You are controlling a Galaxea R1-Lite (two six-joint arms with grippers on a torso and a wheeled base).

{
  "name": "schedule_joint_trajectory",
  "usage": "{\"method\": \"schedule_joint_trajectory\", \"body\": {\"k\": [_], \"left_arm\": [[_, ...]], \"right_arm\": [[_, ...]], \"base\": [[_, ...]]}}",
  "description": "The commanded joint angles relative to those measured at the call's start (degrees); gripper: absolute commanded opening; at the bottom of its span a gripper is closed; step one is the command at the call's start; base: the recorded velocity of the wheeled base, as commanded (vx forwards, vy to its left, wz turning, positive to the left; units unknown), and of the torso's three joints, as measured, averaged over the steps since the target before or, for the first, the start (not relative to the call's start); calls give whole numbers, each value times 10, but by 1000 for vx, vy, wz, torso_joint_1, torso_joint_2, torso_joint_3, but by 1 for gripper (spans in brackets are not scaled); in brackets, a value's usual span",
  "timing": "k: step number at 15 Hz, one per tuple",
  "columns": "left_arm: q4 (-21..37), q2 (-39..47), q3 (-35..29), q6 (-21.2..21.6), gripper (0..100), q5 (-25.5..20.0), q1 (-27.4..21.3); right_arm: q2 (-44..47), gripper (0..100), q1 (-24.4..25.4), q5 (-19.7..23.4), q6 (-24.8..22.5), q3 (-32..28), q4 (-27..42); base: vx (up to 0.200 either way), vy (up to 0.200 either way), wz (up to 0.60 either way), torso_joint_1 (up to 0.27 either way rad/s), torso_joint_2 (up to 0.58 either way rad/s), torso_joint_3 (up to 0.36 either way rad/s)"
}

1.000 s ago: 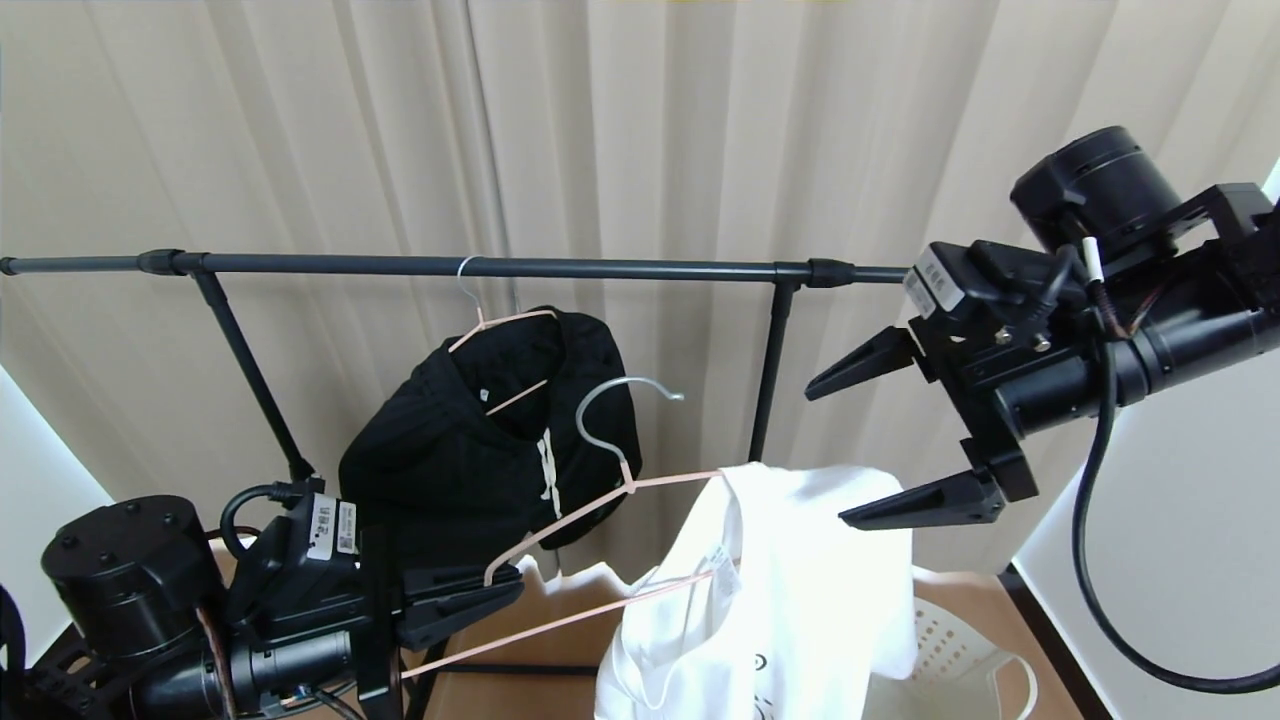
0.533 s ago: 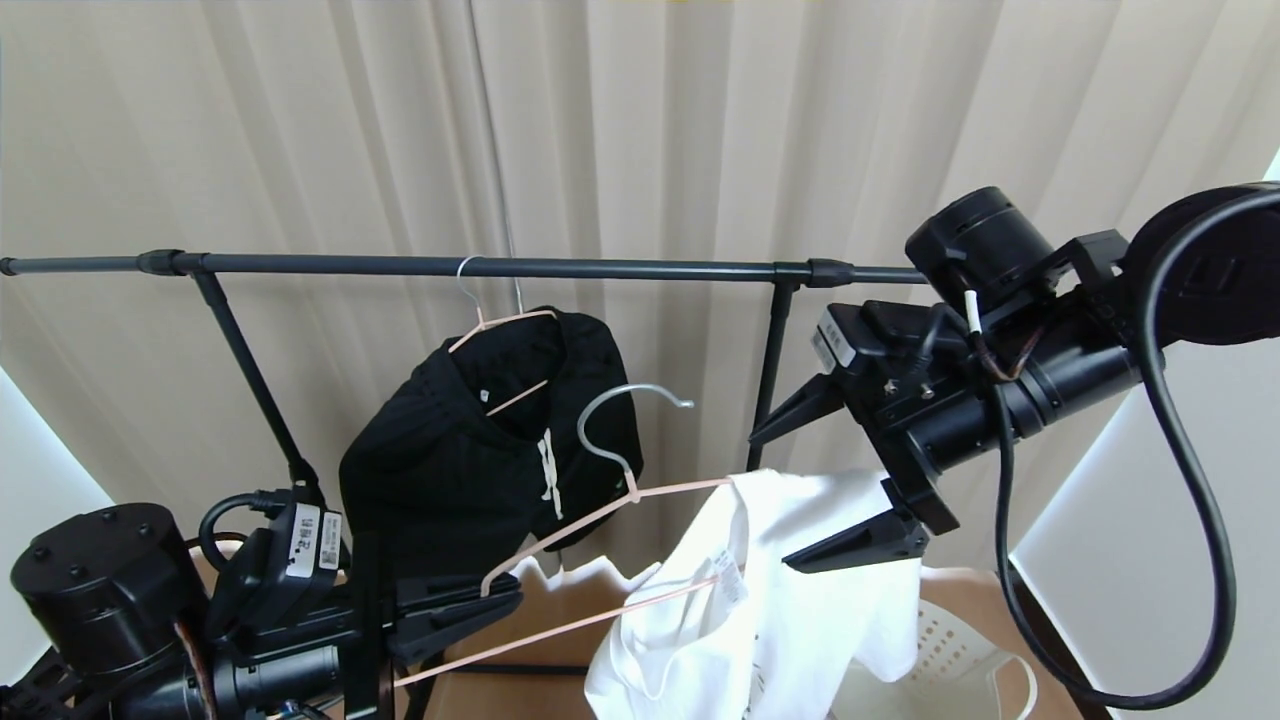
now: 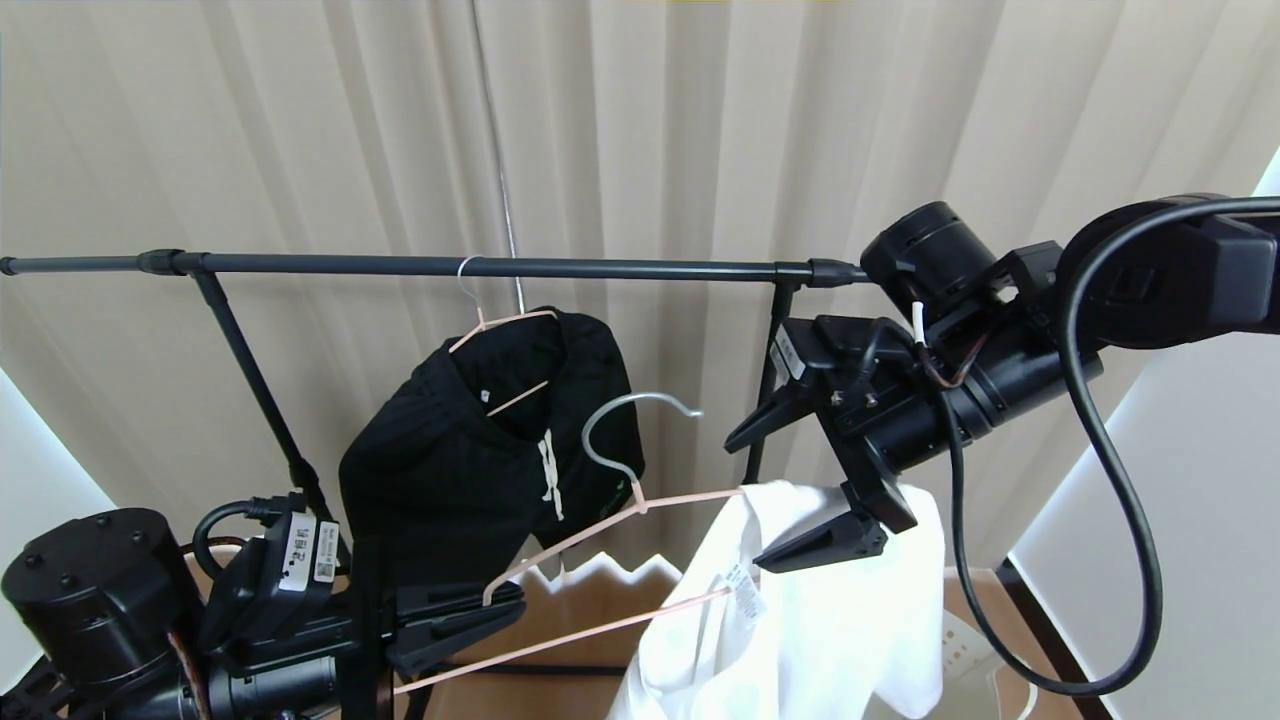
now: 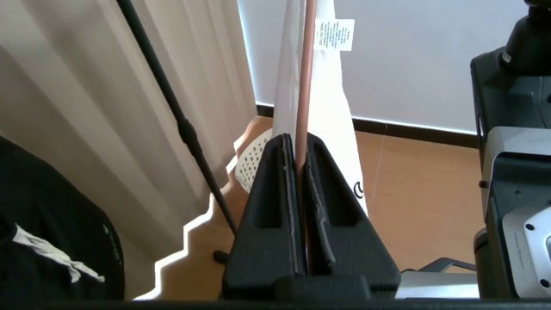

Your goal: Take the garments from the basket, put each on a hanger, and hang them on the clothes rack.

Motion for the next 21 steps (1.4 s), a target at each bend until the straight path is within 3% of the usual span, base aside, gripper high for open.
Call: {"method": "schedule_joint_trajectory", "body": {"k": [1,9,10,21], "left_arm": [[-1,1,0,0,0,0,0],[-1,1,-1,0,0,0,0],[-1,1,-1,-1,0,0,0],[-1,0,-2,-5,0,0,5]], "right_arm": [[1,100,6,-3,4,-4,1],[2,100,18,-11,7,-7,1],[2,0,18,-11,7,-7,1],[-6,0,18,-19,7,-5,1]], "base": [[0,0,0,0,0,0],[0,0,0,0,0,0],[0,0,0,0,0,0],[0,0,0,0,0,0]]}}
